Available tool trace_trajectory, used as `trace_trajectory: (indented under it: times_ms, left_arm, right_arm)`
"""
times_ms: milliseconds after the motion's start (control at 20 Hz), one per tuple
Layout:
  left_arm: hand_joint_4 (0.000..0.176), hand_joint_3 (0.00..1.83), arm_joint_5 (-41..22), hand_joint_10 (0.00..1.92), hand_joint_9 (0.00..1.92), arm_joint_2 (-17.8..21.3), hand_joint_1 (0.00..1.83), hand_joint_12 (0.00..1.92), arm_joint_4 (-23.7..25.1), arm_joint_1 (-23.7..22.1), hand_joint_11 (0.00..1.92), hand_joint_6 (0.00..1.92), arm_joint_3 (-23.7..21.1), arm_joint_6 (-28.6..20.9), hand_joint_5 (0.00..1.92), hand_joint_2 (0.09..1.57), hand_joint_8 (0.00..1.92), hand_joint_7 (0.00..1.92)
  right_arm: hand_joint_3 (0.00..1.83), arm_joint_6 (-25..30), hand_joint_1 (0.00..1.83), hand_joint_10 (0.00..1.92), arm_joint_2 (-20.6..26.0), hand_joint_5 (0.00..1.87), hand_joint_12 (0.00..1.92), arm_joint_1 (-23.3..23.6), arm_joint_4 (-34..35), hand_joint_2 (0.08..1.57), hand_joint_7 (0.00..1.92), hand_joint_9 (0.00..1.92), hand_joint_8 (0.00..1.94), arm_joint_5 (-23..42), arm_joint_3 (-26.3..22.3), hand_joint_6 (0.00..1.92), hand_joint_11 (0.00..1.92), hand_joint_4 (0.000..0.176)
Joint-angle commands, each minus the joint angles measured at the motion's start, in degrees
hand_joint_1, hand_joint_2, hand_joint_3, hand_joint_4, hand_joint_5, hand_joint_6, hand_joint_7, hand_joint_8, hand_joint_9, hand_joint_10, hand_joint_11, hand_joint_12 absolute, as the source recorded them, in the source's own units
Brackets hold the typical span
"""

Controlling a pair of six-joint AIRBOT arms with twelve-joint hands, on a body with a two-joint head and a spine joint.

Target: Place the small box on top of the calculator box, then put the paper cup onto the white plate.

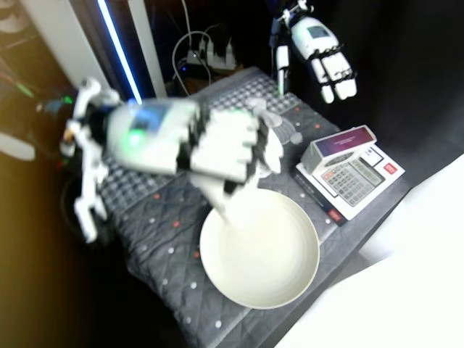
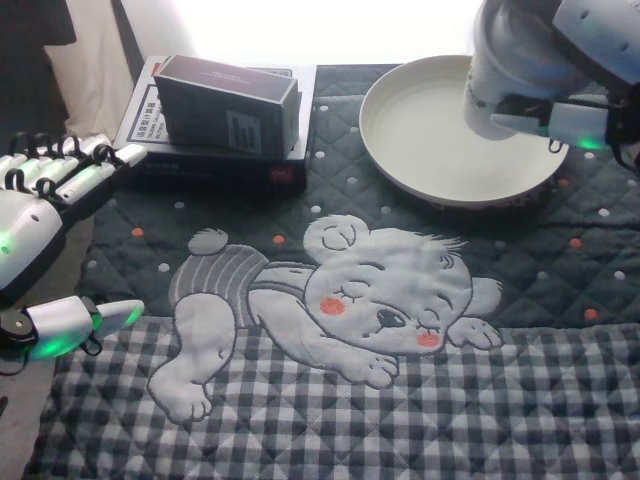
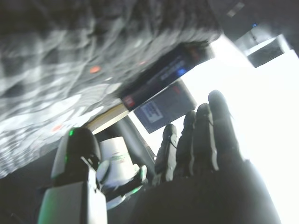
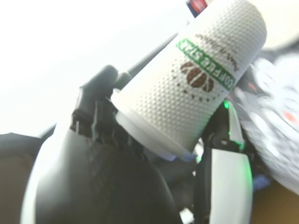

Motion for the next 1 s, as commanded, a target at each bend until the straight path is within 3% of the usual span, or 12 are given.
trace_trajectory:
  times_ms: [0, 200, 300, 350, 500, 600, 650, 700, 750, 800, 900, 950]
  left_arm:
    - [0.115, 0.00, -6.4, 0.00, 0.01, 0.1, 0.68, 0.11, 1.4, -0.3, 0.00, 0.00, 0.4, 0.0, 0.02, 1.12, 0.00, 0.01]
    - [0.116, 0.00, -6.4, 0.00, 0.00, -0.5, 0.66, 0.01, 1.9, -0.4, 0.00, 0.00, 1.1, -1.3, 0.01, 1.10, 0.00, 0.00]
    - [0.116, 0.00, -6.8, 0.00, 0.00, -0.5, 0.65, 0.00, 1.9, -0.4, 0.00, 0.00, 1.1, -1.5, 0.01, 1.09, 0.00, 0.00]
    - [0.113, 0.00, -6.9, 0.01, 0.02, -0.5, 0.62, 0.01, 1.9, -0.4, 0.03, 0.00, 1.0, -1.7, 0.00, 1.09, 0.00, 0.00]
    - [0.140, 0.00, -7.1, 0.01, 0.02, -0.5, 0.61, 0.02, 1.9, -0.3, 0.03, 0.00, 1.1, -1.8, 0.01, 1.08, 0.00, 0.00]
    - [0.150, 0.01, -7.2, 0.00, 0.05, -0.5, 0.57, 0.30, 1.9, -0.3, 0.00, 0.00, 1.1, -1.9, 0.03, 1.05, 0.00, 0.03]
    - [0.157, 0.01, -7.1, 0.00, 0.05, -0.5, 0.58, 0.32, 1.9, -0.3, 0.00, 0.00, 1.1, -1.9, 0.03, 1.05, 0.00, 0.02]
    - [0.147, 0.00, -7.2, 0.00, 0.05, -0.6, 0.60, 0.29, 1.9, -0.3, 0.00, 0.00, 1.2, -2.0, 0.04, 1.05, 0.00, 0.03]
    - [0.145, 0.00, -7.1, 0.00, 0.05, -0.7, 0.61, 0.29, 1.9, -0.4, 0.00, 0.00, 1.2, -2.0, 0.04, 1.06, 0.00, 0.03]
    - [0.143, 0.00, -7.2, 0.00, 0.05, -0.8, 0.61, 0.29, 1.9, -0.4, 0.00, 0.00, 1.3, -2.0, 0.03, 1.06, 0.00, 0.04]
    - [0.150, 0.00, -7.1, 0.00, 0.02, -0.9, 0.61, 0.19, 1.9, -0.4, 0.00, 0.00, 1.4, -2.1, 0.03, 1.07, 0.00, 0.02]
    - [0.147, 0.00, -7.1, 0.00, 0.02, -0.9, 0.62, 0.13, 1.9, -0.4, 0.00, 0.00, 1.4, -2.1, 0.03, 1.08, 0.00, 0.01]
  right_arm:
    - [0.01, -0.2, 1.15, 1.43, 0.0, 0.00, 1.87, 1.2, 0.1, 1.25, 0.00, 0.15, 0.89, 6.9, 0.6, 0.66, 0.15, 0.000]
    - [0.01, -0.2, 1.16, 1.39, -3.1, 0.00, 1.89, 1.7, 5.1, 1.26, 0.06, 0.17, 1.02, 5.8, 4.2, 0.62, 0.19, 0.000]
    - [0.00, 1.0, 1.15, 1.31, -5.3, 0.00, 1.86, 1.7, 7.7, 1.25, 0.12, 0.08, 0.97, 5.5, 6.1, 0.70, 0.01, 0.000]
    - [0.00, 1.7, 1.17, 1.33, -6.2, 0.00, 1.86, 1.7, 8.6, 1.23, 0.11, 0.04, 0.95, 4.9, 7.1, 0.99, 0.00, 0.000]
    - [0.00, 5.1, 1.15, 1.46, -8.2, 0.00, 1.92, 1.7, 10.1, 1.25, 0.04, 0.04, 1.11, 2.4, 9.9, 0.93, 0.00, 0.000]
    - [0.00, 5.3, 1.11, 1.38, -8.9, 0.00, 1.91, 1.7, 10.2, 1.25, 0.04, 0.01, 1.04, 0.8, 10.7, 0.87, 0.00, 0.000]
    - [0.00, 5.3, 1.09, 1.20, -9.2, 0.00, 1.82, 1.7, 10.2, 1.24, 0.08, 0.00, 0.90, -0.6, 11.1, 0.85, 0.00, 0.000]
    - [0.00, 5.3, 1.09, 1.23, -9.4, 0.00, 1.85, 1.7, 10.1, 1.23, 0.09, 0.02, 0.76, -1.7, 11.3, 0.79, 0.00, 0.000]
    - [0.00, 5.3, 1.02, 1.21, -9.9, 0.00, 1.86, 1.7, 9.7, 1.22, 0.07, 0.00, 0.56, -3.7, 12.0, 0.53, 0.00, 0.000]
    - [0.00, 5.3, 0.98, 1.14, -10.4, 0.00, 1.82, 1.7, 9.5, 1.22, 0.06, 0.00, 0.37, -5.0, 12.5, 0.31, 0.00, 0.000]
    - [0.00, 5.2, 0.77, 0.11, -11.4, 0.00, 1.02, 1.7, 9.5, 1.16, 0.00, 0.00, 0.03, -6.7, 13.8, 0.01, 0.00, 0.000]
    - [0.00, 5.2, 0.65, 0.02, -11.6, 0.00, 0.91, 1.7, 9.5, 1.11, 0.00, 0.00, 0.00, -7.2, 14.2, 0.00, 0.00, 0.041]
